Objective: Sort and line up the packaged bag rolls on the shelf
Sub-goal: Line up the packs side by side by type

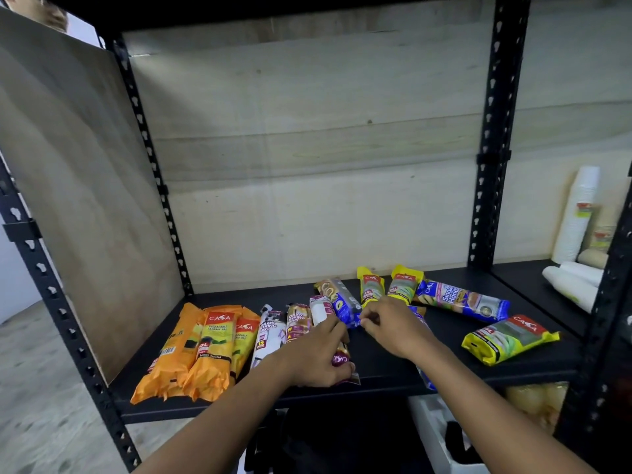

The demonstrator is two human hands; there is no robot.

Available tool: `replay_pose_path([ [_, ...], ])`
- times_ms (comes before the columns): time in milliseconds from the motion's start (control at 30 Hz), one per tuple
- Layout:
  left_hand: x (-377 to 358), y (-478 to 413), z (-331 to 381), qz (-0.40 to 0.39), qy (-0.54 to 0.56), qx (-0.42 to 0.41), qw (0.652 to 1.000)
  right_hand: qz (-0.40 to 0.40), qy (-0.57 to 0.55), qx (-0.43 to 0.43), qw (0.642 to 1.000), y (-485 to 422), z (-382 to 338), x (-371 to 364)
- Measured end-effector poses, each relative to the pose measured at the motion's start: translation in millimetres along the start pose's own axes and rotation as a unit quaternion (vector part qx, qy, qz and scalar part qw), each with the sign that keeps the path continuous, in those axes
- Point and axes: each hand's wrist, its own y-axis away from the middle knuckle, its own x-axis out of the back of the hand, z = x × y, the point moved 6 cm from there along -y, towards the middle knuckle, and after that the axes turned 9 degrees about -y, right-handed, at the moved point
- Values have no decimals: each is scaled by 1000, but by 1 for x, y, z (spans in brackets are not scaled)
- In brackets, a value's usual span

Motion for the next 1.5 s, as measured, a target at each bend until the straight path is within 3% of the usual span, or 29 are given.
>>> replay_pose_path([
  [267, 5, -1, 1, 10, -18, 5, 1000, 6, -9, 1, 1000, 2, 3, 8],
  [600, 22, -30, -14, 117, -7, 131, 984, 72, -62, -66, 993, 20, 35, 52],
  [833, 19, -71, -25, 92, -25, 160, 983, 27, -33, -100, 994, 44, 60, 51],
  [1167, 3, -98, -33, -1, -62, 114, 991, -20, 0, -178, 984, 57, 82, 43],
  [1500, 5, -97, -25, 36, -40, 149, 987, -12, -65, -193, 979, 58, 82, 39],
])
